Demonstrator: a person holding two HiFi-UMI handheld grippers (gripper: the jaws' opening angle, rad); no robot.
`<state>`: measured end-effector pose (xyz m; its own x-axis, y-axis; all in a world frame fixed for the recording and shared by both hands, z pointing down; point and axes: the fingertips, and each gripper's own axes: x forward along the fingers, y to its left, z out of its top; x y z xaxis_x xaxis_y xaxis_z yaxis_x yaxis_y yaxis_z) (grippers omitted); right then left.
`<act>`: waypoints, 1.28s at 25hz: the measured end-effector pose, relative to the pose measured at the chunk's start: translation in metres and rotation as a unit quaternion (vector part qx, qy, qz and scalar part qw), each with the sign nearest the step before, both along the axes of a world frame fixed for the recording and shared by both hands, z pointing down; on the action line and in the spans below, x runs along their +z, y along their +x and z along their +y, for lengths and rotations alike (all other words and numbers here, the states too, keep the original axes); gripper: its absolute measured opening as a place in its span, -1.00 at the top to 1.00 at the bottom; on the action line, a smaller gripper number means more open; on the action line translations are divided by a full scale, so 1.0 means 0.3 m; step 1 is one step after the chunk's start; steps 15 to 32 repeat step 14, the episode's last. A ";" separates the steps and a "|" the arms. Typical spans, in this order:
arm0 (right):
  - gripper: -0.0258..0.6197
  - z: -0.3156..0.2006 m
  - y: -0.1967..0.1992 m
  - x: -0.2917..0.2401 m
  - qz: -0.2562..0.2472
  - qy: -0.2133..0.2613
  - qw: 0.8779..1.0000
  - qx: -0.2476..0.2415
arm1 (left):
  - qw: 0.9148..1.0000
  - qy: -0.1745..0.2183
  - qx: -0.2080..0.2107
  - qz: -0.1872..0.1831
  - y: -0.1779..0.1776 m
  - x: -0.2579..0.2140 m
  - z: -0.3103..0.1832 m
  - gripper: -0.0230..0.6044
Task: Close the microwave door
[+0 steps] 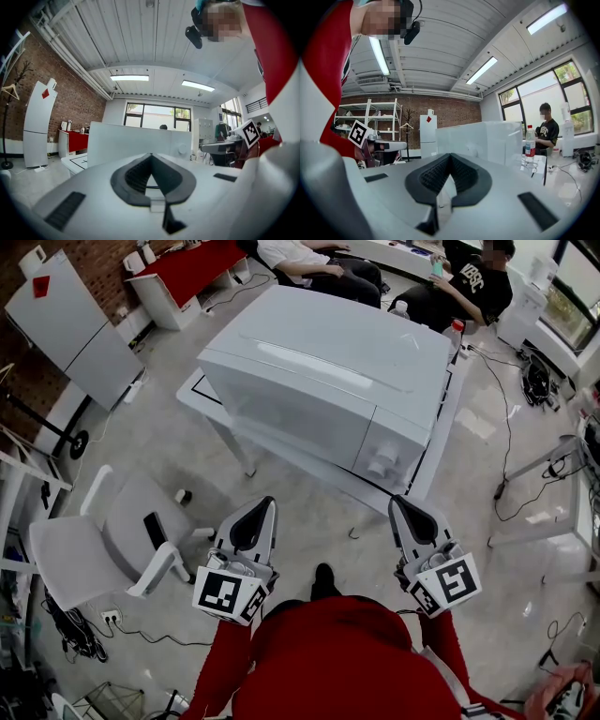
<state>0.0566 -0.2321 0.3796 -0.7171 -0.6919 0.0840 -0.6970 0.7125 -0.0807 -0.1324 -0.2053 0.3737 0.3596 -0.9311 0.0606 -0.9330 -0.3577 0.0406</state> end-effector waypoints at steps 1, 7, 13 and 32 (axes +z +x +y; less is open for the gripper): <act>0.88 0.000 0.002 -0.001 0.000 0.000 1.000 0.000 | 1.000 0.000 -0.001 0.000 0.000 -0.001 -0.001 0.90; 0.89 0.003 0.010 0.002 0.000 -0.001 1.000 0.002 | 1.000 0.000 0.003 0.000 0.015 -0.002 0.002 0.90; 0.88 0.010 0.014 0.003 0.001 -0.001 1.000 0.001 | 1.000 -0.001 0.008 -0.003 0.033 -0.001 0.015 0.90; 0.88 0.011 0.015 0.003 0.001 -0.001 1.000 0.001 | 1.000 -0.001 0.008 -0.003 0.035 0.000 0.018 0.90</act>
